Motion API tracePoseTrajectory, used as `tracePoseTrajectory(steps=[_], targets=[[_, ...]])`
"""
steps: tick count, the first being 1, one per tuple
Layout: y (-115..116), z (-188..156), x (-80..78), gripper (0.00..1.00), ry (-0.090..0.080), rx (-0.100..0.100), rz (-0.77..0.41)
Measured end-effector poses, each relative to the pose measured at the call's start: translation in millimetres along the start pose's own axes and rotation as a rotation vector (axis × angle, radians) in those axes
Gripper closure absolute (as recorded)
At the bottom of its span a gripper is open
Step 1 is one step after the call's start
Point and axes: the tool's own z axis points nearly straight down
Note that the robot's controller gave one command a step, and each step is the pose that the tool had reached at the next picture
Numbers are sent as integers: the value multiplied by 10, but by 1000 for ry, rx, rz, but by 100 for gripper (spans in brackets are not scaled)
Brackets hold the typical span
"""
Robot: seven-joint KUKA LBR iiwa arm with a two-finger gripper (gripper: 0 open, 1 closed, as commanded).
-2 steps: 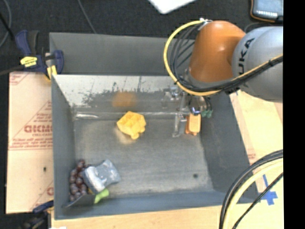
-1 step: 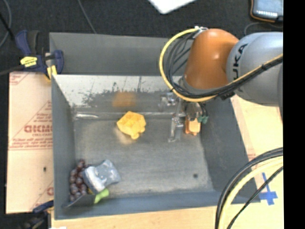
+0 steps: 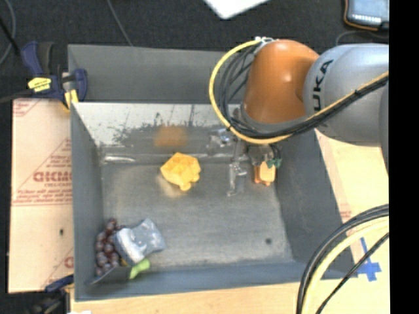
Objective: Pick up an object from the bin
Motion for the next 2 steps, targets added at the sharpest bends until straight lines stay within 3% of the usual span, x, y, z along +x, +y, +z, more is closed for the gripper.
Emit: tracePoseTrajectory(steps=[1,2], targets=[[250,198,-223,0,-6,0,90],[553,658,-446,0,-9,2,-95]])
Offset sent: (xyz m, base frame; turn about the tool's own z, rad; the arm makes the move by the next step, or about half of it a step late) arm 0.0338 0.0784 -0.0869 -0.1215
